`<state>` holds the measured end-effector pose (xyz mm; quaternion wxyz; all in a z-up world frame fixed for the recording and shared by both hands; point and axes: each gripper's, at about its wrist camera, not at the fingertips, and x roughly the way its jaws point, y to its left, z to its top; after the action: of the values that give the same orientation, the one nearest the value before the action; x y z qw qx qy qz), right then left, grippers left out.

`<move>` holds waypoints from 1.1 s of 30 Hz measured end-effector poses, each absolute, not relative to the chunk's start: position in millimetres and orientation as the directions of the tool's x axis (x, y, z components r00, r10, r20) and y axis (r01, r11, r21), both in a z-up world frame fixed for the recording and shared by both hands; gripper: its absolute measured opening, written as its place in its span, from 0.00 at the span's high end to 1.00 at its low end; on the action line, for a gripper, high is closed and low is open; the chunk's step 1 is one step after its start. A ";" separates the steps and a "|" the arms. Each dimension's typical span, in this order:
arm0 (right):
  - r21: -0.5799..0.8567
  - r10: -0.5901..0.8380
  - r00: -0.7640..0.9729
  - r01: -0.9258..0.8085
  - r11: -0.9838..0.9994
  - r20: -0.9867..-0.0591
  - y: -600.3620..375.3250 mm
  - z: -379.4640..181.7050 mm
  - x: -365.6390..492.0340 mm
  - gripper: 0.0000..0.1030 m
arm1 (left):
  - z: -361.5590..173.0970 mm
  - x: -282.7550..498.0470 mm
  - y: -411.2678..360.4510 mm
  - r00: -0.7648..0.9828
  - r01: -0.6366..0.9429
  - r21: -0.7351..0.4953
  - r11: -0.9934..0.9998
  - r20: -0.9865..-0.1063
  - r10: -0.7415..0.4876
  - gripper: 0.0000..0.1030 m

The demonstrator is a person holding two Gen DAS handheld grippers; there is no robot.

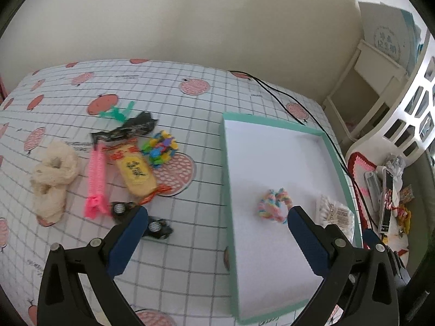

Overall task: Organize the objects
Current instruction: 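Move right tool toward white hair clip while left tool approaches cream lace fabric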

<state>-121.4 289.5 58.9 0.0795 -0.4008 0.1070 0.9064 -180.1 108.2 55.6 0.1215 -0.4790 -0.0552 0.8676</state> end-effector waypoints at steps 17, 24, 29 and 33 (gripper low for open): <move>0.134 -0.123 -0.658 0.034 -0.990 -0.743 160.3 79.2 -109.5 0.00 | 83.5 -142.5 -3.3 -0.493 -0.041 -0.248 -0.968 -0.837 0.236 0.01; 0.144 -0.200 -0.568 0.142 -0.979 -0.798 111.1 63.2 -111.7 0.00 | 80.7 -145.8 -51.6 -0.493 0.061 -0.278 -0.959 -0.844 0.213 0.01; 0.157 -0.237 -0.467 0.204 -0.966 -0.852 90.5 41.8 -115.2 0.00 | 67.6 -151.8 -69.7 -0.455 0.100 -0.270 -0.958 -0.868 0.197 0.01; 0.179 -0.262 -0.388 0.237 -0.955 -0.884 79.3 28.5 -114.1 0.00 | 50.6 -156.5 -83.4 -0.404 0.141 -0.271 -0.952 -0.894 0.194 0.01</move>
<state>-114.1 79.3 28.5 -0.1498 -0.5325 0.0118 0.8330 -156.5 -83.4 50.6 0.0161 -0.5458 -0.1538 0.8235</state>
